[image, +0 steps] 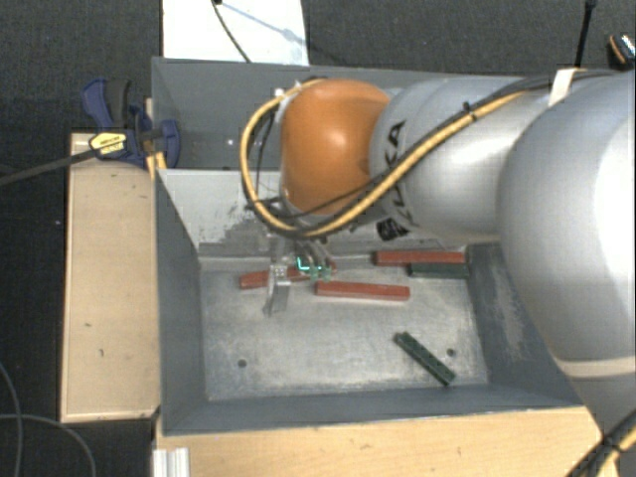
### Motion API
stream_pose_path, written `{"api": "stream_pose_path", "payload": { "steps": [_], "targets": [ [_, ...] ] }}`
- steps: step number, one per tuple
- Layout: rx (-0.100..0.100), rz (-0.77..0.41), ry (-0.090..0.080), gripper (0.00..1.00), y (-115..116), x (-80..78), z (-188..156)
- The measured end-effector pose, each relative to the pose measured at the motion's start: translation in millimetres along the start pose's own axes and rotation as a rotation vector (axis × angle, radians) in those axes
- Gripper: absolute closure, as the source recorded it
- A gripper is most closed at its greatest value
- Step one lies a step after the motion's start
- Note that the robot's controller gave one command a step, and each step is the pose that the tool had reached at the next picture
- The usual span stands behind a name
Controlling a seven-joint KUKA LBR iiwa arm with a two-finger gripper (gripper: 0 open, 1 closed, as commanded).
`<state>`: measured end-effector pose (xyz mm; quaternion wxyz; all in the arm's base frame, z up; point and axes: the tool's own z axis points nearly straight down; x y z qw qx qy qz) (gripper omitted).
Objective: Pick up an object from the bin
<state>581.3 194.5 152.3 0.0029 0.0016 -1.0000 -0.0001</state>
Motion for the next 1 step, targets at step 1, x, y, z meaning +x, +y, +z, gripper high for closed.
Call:
{"api": "stream_pose_path", "payload": {
  "steps": [1],
  "targets": [
    [0.003, -0.297, -0.004, 0.00, -70.6, -7.7, 83.4]
  ]
}}
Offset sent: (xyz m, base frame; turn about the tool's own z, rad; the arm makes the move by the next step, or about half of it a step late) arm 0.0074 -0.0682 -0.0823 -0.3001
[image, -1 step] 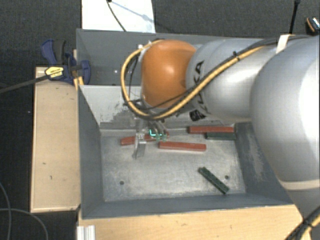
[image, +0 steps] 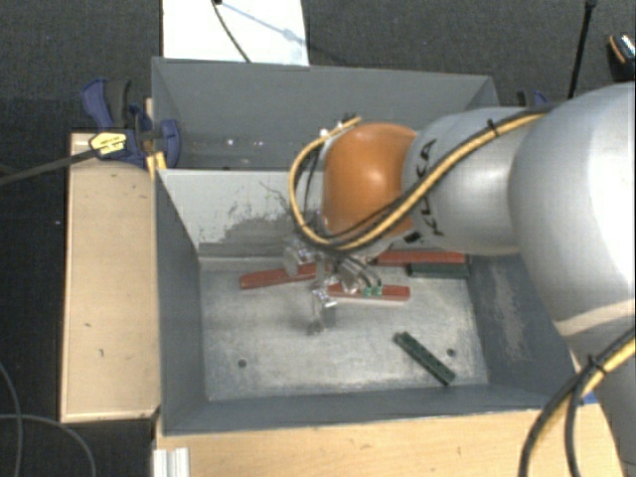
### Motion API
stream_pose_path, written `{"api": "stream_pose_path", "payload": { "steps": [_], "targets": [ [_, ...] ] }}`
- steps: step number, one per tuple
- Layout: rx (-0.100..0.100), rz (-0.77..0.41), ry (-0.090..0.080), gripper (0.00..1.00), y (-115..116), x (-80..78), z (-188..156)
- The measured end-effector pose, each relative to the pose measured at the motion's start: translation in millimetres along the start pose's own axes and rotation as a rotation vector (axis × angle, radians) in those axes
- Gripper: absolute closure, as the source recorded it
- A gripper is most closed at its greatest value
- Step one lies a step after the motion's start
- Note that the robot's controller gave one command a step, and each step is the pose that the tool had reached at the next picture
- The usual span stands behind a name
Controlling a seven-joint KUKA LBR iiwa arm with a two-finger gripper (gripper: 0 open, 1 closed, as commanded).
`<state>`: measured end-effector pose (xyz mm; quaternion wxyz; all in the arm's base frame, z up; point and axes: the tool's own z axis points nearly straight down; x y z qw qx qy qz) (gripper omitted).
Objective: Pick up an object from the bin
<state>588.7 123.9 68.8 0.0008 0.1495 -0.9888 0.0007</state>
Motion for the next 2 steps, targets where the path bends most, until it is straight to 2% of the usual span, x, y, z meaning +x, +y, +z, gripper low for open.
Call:
{"api": "stream_pose_path", "payload": {
  "steps": [1, 2],
  "targets": [
    [0.001, -0.096, 0.000, 0.00, -50, 22.3, -6],
    [0.001, -0.026, 0.001, 0.00, -111, 42.0, -1]
  ]
}}
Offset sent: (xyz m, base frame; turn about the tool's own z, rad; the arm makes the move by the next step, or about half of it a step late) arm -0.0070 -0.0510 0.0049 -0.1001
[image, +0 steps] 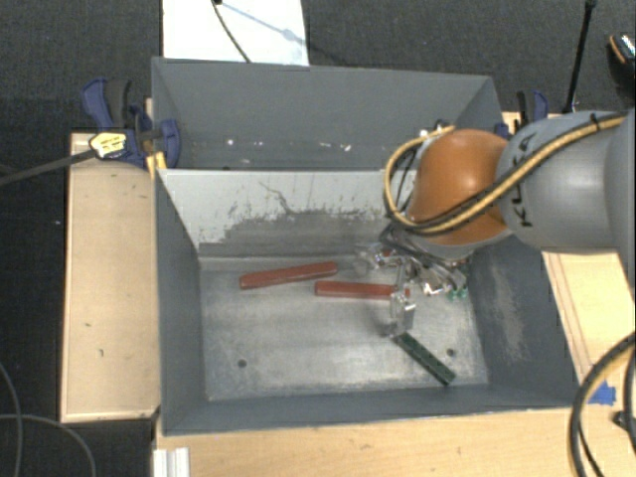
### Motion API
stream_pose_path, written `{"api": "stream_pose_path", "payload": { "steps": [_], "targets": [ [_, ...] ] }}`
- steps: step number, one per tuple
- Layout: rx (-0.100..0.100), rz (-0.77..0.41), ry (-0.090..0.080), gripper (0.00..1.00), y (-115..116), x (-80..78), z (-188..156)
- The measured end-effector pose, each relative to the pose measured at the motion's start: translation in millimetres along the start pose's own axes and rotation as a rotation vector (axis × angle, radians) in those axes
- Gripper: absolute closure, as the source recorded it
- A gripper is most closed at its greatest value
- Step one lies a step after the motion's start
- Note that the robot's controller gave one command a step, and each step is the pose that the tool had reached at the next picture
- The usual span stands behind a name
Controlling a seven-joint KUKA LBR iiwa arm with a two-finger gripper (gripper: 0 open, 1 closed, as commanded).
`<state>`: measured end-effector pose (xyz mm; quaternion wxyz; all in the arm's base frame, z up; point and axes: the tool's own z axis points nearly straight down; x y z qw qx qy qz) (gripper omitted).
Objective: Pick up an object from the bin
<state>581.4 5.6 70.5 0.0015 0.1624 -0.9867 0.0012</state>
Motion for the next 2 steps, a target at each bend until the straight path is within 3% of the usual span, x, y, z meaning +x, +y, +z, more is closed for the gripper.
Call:
{"api": "stream_pose_path", "payload": {
  "steps": [1, 2],
  "targets": [
    [-0.003, 0.000, -0.001, 1.00, 4, -1.5, 0],
    [0.002, -0.283, -0.014, 1.00, 16, -12.0, -130]
  ]
}}
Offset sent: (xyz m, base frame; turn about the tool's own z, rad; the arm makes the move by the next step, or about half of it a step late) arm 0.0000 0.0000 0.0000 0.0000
